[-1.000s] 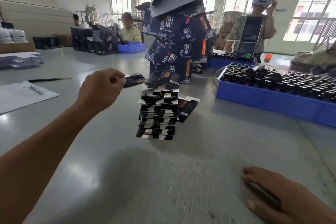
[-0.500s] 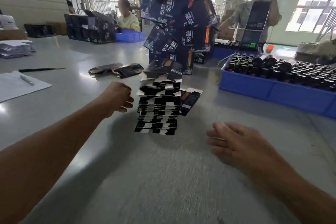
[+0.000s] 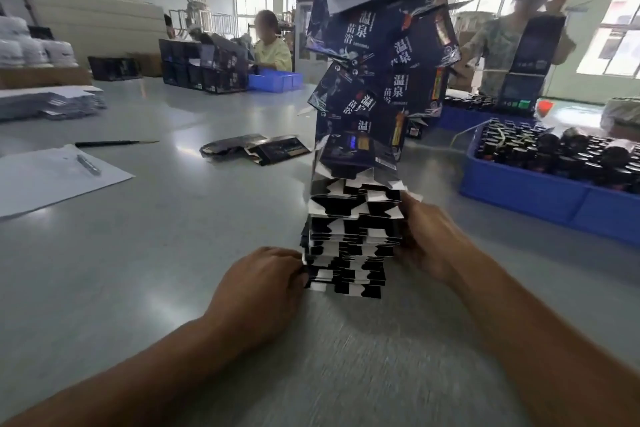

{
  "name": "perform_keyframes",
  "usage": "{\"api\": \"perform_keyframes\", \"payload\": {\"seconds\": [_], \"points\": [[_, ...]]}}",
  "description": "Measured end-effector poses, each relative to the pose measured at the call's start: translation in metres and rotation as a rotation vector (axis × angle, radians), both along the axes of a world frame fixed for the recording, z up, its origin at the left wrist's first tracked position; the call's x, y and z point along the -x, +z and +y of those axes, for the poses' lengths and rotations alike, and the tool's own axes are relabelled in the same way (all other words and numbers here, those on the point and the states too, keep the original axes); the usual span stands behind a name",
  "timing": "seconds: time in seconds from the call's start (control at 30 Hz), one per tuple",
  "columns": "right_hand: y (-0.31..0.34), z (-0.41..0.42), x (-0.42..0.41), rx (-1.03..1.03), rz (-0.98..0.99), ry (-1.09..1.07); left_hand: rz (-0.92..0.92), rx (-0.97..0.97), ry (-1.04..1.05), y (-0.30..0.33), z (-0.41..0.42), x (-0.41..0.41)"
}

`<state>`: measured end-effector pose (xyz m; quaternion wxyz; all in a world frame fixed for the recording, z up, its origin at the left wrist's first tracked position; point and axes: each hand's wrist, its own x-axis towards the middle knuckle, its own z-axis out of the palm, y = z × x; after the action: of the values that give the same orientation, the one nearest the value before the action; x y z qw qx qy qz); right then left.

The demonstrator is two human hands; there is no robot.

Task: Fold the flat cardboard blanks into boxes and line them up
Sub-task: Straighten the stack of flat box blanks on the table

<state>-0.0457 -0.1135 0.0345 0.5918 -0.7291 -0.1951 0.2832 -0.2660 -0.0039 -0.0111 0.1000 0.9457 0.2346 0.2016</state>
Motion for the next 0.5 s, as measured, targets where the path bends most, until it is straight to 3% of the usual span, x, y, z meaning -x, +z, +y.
{"api": "perform_keyframes", "payload": {"seconds": [0.17, 0.33, 0.5], "points": [[0.010, 0.022, 0.008, 0.038, -0.086, 0.122, -0.002, -0.025, 0.036, 0.002, -0.006, 0.002], [0.013, 0.029, -0.003, -0.042, -0.204, 0.100, 0.036, -0.059, 0.060, 0.001, -0.012, 0.001], [-0.005, 0.020, -0.025, 0.417, -0.742, 0.262, 0.039, -0.082, 0.057, 0.000, -0.013, 0.001]]}}
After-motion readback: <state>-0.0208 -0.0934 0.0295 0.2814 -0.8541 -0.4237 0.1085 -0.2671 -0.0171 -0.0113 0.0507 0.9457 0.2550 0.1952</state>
